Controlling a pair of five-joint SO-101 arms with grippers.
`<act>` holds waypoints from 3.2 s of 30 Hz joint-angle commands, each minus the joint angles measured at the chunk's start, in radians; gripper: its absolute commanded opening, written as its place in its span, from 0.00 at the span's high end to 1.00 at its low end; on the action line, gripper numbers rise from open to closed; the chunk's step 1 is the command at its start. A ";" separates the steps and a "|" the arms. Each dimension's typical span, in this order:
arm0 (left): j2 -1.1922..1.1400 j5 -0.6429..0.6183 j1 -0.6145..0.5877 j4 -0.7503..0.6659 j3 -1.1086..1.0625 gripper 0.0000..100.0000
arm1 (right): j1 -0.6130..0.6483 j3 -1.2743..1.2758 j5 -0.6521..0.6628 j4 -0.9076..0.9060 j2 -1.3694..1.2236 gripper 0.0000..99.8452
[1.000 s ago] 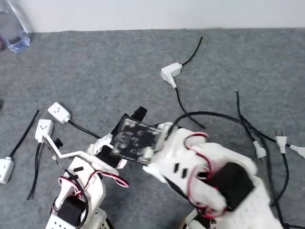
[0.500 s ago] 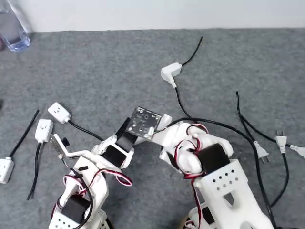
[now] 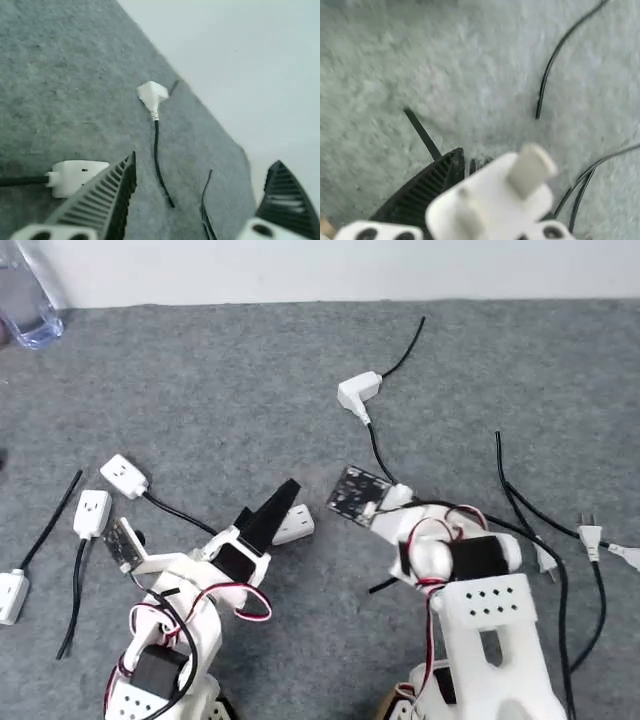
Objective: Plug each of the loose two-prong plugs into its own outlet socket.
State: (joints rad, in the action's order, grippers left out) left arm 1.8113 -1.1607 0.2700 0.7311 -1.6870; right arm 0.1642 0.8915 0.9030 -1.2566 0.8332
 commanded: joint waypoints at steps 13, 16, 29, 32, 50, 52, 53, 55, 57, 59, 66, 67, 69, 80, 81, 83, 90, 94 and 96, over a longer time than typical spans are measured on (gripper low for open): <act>0.009 0.009 -0.017 0.008 0.004 0.62 | -0.162 -0.526 0.083 -0.265 -0.024 0.99; 0.009 0.009 -0.017 0.006 0.004 0.62 | -0.242 -0.595 0.106 -0.297 -0.097 0.99; 0.009 0.011 -0.017 0.002 0.004 0.62 | -0.622 -0.760 0.221 -0.180 -0.366 0.99; 0.009 0.011 -0.017 0.002 0.004 0.62 | -0.604 -0.766 0.219 -0.171 -0.492 0.99; 0.009 0.011 -0.018 0.000 0.004 0.62 | -0.590 -0.795 0.101 0.116 -0.897 0.63; 0.009 0.011 -0.018 0.000 0.004 0.62 | -0.585 -0.838 0.089 0.128 -0.897 0.63; 0.009 0.011 -0.018 0.000 0.004 0.62 | -0.585 -0.864 0.077 0.127 -0.897 0.63; 0.009 0.011 -0.018 0.000 0.004 0.62 | -0.588 -0.895 0.041 0.111 -0.897 0.63; 0.009 0.011 -0.018 0.000 0.004 0.62 | -0.615 -0.901 0.034 0.073 -0.905 0.63; 0.009 0.011 -0.018 0.000 0.004 0.62 | -0.654 -0.873 0.032 0.056 -0.912 0.63; 0.009 0.011 -0.012 -0.002 0.004 0.62 | -0.762 -0.698 0.034 0.145 -0.941 0.63; 0.009 0.011 -0.012 -0.002 0.004 0.62 | -0.763 -0.681 0.034 0.147 -0.938 0.63; 0.009 0.011 -0.017 -0.002 0.004 0.62 | -0.765 -0.649 0.034 0.148 -0.928 0.63; 0.009 0.011 -0.015 0.000 0.004 0.62 | -0.855 -0.405 0.028 0.513 -0.929 0.63; 0.009 0.011 -0.014 0.000 0.004 0.62 | -0.852 -0.393 0.028 0.532 -0.929 0.63; 0.009 0.011 -0.014 0.000 0.004 0.62 | -0.852 -0.384 0.026 0.556 -0.932 0.63; 0.009 0.011 -0.017 0.000 0.004 0.62 | -0.854 -0.473 -0.021 0.607 -1.116 0.63; 0.009 0.011 -0.012 0.000 0.004 0.62 | -0.852 -0.560 -0.049 0.604 -1.237 0.63; 0.009 0.011 -0.012 0.000 0.004 0.62 | -0.851 -0.583 -0.051 0.604 -1.260 0.65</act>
State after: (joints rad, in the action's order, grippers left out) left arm 1.8113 -1.1592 0.2578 0.7342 -1.6870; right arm -0.6843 0.3713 0.8692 -0.6659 -0.3406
